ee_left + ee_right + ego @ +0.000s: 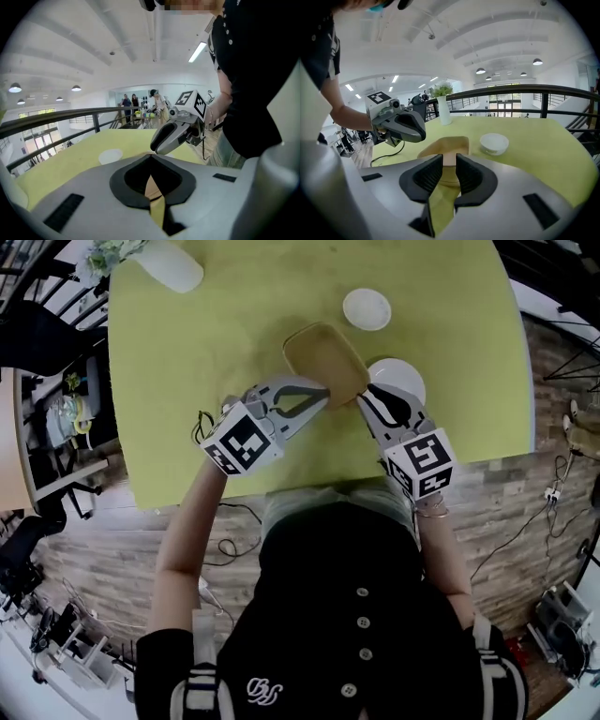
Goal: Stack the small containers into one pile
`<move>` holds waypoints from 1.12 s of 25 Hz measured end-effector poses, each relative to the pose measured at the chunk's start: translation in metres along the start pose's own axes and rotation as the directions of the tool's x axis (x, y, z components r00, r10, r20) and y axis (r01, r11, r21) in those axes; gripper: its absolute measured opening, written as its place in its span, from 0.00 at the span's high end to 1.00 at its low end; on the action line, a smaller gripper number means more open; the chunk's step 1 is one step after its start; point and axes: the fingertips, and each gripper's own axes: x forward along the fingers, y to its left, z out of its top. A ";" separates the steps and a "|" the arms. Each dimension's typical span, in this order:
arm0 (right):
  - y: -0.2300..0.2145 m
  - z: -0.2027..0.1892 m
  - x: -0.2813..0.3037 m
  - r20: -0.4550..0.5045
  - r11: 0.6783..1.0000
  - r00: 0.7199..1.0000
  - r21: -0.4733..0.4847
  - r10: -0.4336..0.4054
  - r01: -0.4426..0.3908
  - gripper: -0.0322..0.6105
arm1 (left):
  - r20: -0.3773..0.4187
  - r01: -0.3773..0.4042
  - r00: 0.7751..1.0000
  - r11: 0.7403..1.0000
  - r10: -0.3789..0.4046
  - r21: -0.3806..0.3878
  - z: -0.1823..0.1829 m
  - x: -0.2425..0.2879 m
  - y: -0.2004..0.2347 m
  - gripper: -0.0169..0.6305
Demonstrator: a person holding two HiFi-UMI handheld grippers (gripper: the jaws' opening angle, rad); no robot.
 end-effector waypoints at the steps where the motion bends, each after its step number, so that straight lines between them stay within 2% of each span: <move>1: 0.001 -0.001 0.001 -0.004 1.000 1.000 -0.003 0.008 -0.008 0.82 | 0.013 -0.022 1.000 0.999 0.022 -0.025 0.000 0.000 0.000 0.96; 4: 0.004 -0.006 0.002 -0.019 1.000 1.000 -0.010 0.024 -0.024 0.81 | 0.024 -0.074 0.997 0.994 0.076 -0.084 -0.002 0.002 -0.001 0.96; 7: 0.004 -0.011 0.006 -0.036 0.999 0.999 -0.016 0.034 -0.034 0.81 | 0.010 -0.094 0.995 0.990 0.095 -0.106 -0.009 0.005 -0.006 0.95; 9: 0.004 -0.013 0.010 -0.046 0.999 0.998 -0.019 0.038 -0.038 0.81 | -0.013 -0.096 0.995 0.989 0.095 -0.115 -0.017 0.007 -0.010 0.92; 12: 0.003 -0.016 0.013 -0.052 0.999 0.998 -0.022 0.036 -0.037 0.81 | -0.040 -0.108 0.994 0.985 0.104 -0.131 -0.028 0.008 -0.012 0.91; 21: -0.001 -0.020 0.020 -0.063 1.000 0.998 -0.014 0.027 -0.028 0.82 | -0.042 -0.115 0.993 0.977 0.109 -0.182 -0.039 0.014 -0.011 0.93; 28: 0.001 -0.028 0.021 -0.089 0.999 0.996 -0.001 0.032 -0.032 0.81 | -0.076 -0.111 0.992 0.971 0.097 -0.212 -0.052 0.022 -0.015 0.93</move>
